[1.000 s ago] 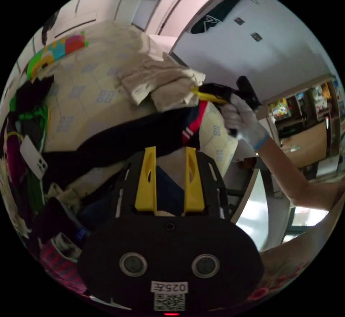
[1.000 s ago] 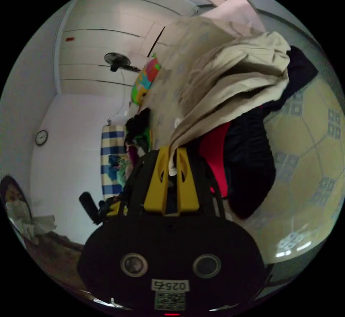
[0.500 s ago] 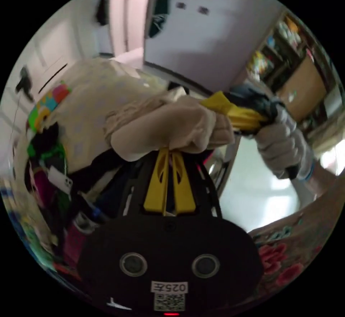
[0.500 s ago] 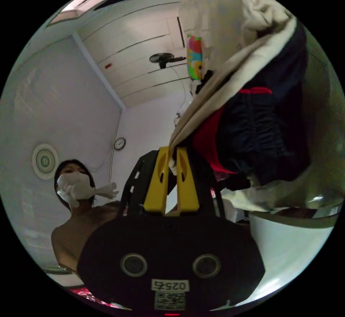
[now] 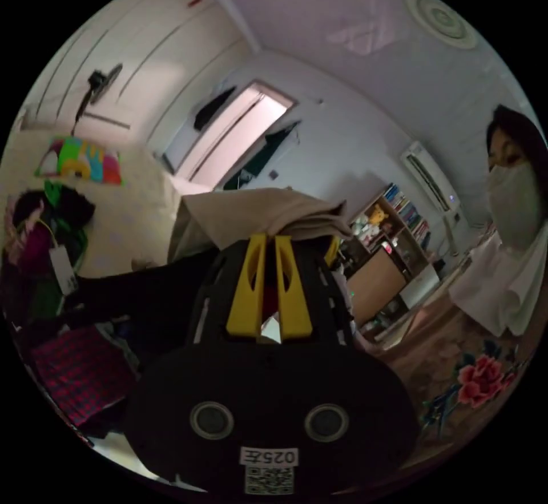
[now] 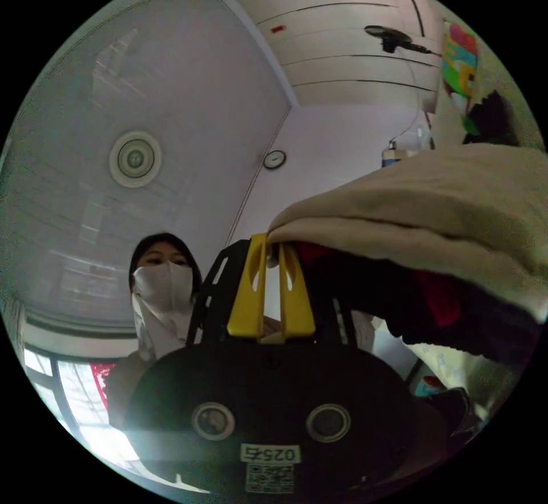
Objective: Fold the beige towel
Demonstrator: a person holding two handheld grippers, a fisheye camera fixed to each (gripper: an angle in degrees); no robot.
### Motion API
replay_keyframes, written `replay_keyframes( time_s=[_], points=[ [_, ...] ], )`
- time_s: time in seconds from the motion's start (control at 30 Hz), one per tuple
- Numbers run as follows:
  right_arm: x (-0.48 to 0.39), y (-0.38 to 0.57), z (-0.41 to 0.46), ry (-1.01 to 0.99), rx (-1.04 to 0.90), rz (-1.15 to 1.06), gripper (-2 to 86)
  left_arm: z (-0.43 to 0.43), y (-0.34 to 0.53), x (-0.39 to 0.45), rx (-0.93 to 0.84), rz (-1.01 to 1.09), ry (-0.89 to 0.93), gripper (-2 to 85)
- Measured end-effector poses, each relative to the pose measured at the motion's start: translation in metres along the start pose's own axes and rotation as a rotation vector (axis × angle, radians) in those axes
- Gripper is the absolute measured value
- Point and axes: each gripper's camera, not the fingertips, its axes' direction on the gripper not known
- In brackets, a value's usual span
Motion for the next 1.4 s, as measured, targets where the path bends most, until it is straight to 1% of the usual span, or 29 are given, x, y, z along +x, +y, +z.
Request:
replay_keyframes(
  time_s=[0.1,0.2,0.23,0.27,0.33,0.37,0.4,0.43,0.47,0.53,0.57,0.63,0.67,0.73,0.77,0.83,0.87,0.93,1.0,1.07,1.1,1.13,1.17,1.23,1.27,1.3,1.33,1.37,1.4],
  points=[
    [-0.015,-0.008,0.061,0.018,-0.097,-0.063,3.3,-0.059,0.015,0.028,0.089,0.148,-0.115,5.2],
    [-0.011,-0.007,0.109,0.092,-0.186,-0.062,3.6,-0.09,0.042,0.058,0.097,0.375,-0.389,10.0],
    [-0.002,-0.006,0.123,0.104,-0.192,-0.032,3.8,-0.091,0.054,0.062,0.066,0.438,-0.454,9.2],
    [0.004,-0.005,0.129,0.106,-0.19,-0.012,3.9,-0.09,0.06,0.061,0.045,0.453,-0.472,8.8],
    [0.031,-0.005,0.146,0.11,-0.163,0.067,4.4,-0.085,0.082,0.035,-0.001,0.45,-0.441,1.0],
    [0.038,-0.006,0.151,0.117,-0.175,0.09,4.8,-0.085,0.088,0.023,0.021,0.423,-0.435,0.3],
    [0.05,-0.005,0.164,0.135,-0.227,0.117,5.6,-0.083,0.1,-0.009,0.047,0.328,-0.414,-0.6],
    [0.06,-0.001,0.177,0.19,-0.271,0.15,7.7,-0.08,0.106,-0.045,0.021,0.199,-0.368,-1.1],
    [0.063,0.002,0.183,0.225,-0.28,0.167,8.8,-0.081,0.109,-0.063,0.011,0.126,-0.334,-1.2],
    [0.06,0.019,0.203,0.437,-0.303,0.145,13.8,-0.082,0.126,-0.115,-0.012,-0.038,-0.171,-1.3],
    [0.057,0.024,0.208,0.494,-0.304,0.124,15.6,-0.083,0.13,-0.123,-0.008,-0.046,-0.125,-1.4],
    [0.045,0.047,0.229,0.67,-0.294,0.06,20.4,-0.09,0.14,-0.136,0.032,-0.043,0.048,-1.4],
    [0.043,0.052,0.233,0.702,-0.269,0.049,20.8,-0.092,0.141,-0.138,0.05,-0.041,0.101,-1.4],
    [0.035,0.07,0.25,0.756,-0.137,0.007,21.8,-0.097,0.135,-0.149,0.154,-0.078,0.267,-1.4],
    [0.034,0.072,0.253,0.757,-0.087,-0.007,21.9,-0.097,0.131,-0.151,0.167,-0.079,0.295,-1.4],
    [0.031,0.069,0.265,0.763,0.135,-0.08,17.7,-0.087,0.11,-0.159,0.201,-0.079,0.42,-1.4],
    [0.032,0.062,0.268,0.77,0.176,-0.103,15.6,-0.084,0.105,-0.162,0.211,-0.09,0.459,-1.3],
    [0.039,0.015,0.276,0.769,0.282,-0.094,5.8,-0.072,0.084,-0.163,0.243,-0.073,0.599,-1.3],
    [0.034,-0.028,0.282,0.738,0.356,-0.051,0.6,-0.066,0.066,-0.156,0.247,-0.047,0.659,-1.3],
    [0.012,-0.067,0.29,0.616,0.428,-0.08,-0.3,-0.066,0.046,-0.144,0.247,-0.002,0.68,-1.3],
    [-0.012,-0.091,0.298,0.572,0.474,-0.126,-0.5,-0.067,0.036,-0.139,0.272,0.017,0.733,-1.3],
    [-0.043,-0.117,0.313,0.596,0.451,-0.196,-0.7,-0.066,0.025,-0.135,0.297,0.044,0.812,-1.3],
    [-0.062,-0.129,0.322,0.628,0.447,-0.246,-0.7,-0.066,0.021,-0.132,0.315,0.052,0.84,-1.3],
    [-0.13,-0.165,0.368,0.802,0.425,-0.427,-0.7,-0.069,0.001,-0.119,0.356,0.085,0.879,-1.3],
    [-0.142,-0.171,0.38,0.855,0.42,-0.465,-0.6,-0.07,-0.003,-0.116,0.363,0.103,0.886,-1.3],
    [-0.159,-0.182,0.404,0.96,0.401,-0.526,-0.4,-0.072,-0.011,-0.114,0.375,0.122,0.908,-1.3],
    [-0.166,-0.191,0.422,1.053,0.402,-0.533,0.1,-0.071,-0.018,-0.116,0.394,0.113,0.949,-1.3],
    [-0.166,-0.195,0.427,1.096,0.411,-0.507,0.4,-0.069,-0.023,-0.118,0.401,0.109,0.98,-1.3],
    [-0.158,-0.202,0.435,1.197,0.41,-0.414,2.8,-0.063,-0.032,-0.121,0.423,0.085,1.052,-1.2]
  ],
)
